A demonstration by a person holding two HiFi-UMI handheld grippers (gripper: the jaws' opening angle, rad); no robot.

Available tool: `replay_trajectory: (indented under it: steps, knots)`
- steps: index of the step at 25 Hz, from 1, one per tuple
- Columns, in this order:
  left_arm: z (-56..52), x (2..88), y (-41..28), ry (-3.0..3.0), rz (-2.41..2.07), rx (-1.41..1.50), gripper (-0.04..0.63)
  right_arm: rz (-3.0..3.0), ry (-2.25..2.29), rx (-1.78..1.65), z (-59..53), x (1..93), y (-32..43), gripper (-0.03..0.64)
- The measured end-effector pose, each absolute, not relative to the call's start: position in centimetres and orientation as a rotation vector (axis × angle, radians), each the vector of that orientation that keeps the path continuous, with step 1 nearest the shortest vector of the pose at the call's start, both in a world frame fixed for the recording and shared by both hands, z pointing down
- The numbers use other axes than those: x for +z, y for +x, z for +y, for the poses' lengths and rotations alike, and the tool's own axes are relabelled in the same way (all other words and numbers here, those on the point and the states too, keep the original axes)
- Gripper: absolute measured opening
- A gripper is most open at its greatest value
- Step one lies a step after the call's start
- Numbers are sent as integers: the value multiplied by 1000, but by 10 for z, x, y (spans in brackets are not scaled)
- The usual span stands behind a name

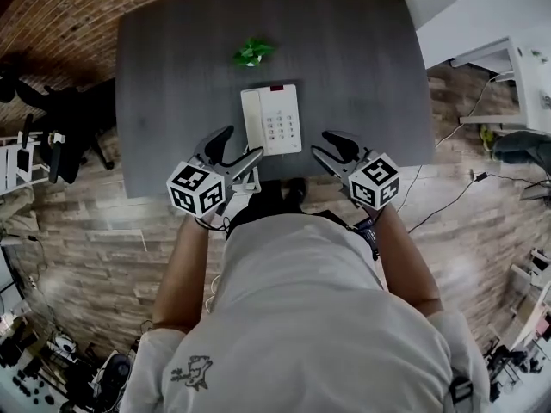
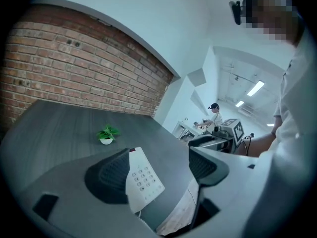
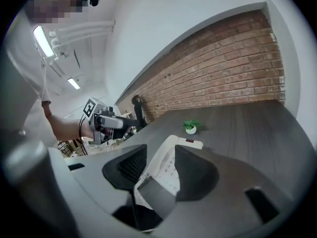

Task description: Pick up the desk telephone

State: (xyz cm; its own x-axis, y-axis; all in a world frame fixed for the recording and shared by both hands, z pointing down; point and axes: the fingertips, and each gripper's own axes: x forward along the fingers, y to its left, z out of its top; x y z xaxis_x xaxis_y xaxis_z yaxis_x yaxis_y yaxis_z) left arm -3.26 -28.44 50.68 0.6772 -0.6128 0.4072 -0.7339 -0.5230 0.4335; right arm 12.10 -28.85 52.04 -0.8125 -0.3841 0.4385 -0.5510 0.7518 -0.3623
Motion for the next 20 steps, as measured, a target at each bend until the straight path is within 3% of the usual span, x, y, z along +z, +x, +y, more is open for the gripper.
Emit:
replay_trajectory:
  steps: [20]
  knots:
    - [-310,646,-46,2039,-910,349,383,-2398,661,955,-333,660,109,149]
